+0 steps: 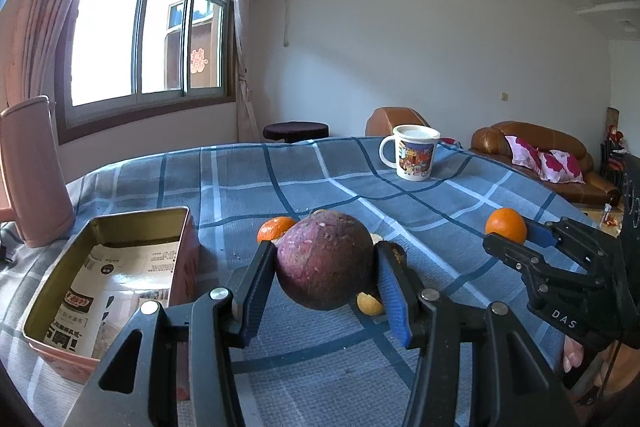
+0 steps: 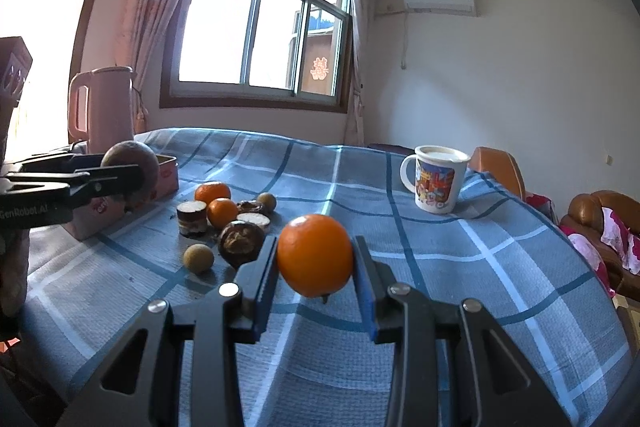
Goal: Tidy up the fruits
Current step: 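Lift and carry the orange and purple fruit toward the metal tin with both tools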
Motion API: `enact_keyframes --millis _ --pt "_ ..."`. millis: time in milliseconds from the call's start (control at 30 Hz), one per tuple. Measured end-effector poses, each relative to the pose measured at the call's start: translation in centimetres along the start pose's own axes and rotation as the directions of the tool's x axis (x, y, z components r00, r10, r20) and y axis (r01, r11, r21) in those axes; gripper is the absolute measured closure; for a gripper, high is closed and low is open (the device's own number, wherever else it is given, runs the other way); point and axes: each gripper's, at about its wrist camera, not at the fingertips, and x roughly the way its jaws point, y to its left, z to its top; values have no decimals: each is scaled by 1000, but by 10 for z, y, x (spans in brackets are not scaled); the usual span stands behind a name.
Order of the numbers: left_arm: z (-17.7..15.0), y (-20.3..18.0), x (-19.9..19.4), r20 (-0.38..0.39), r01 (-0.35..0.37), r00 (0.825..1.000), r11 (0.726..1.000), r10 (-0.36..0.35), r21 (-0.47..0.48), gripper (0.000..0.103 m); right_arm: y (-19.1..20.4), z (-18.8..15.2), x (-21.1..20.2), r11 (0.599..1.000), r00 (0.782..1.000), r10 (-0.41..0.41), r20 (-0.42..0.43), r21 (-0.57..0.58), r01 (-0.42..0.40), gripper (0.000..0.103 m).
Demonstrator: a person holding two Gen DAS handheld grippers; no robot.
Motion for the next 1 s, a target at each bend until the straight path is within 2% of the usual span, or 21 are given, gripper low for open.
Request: enact_keyframes --millis 1000 --pt "13 -7 -31 135 -53 990 997 45 54 51 -1 8 -13 999 996 -30 81 -7 31 65"
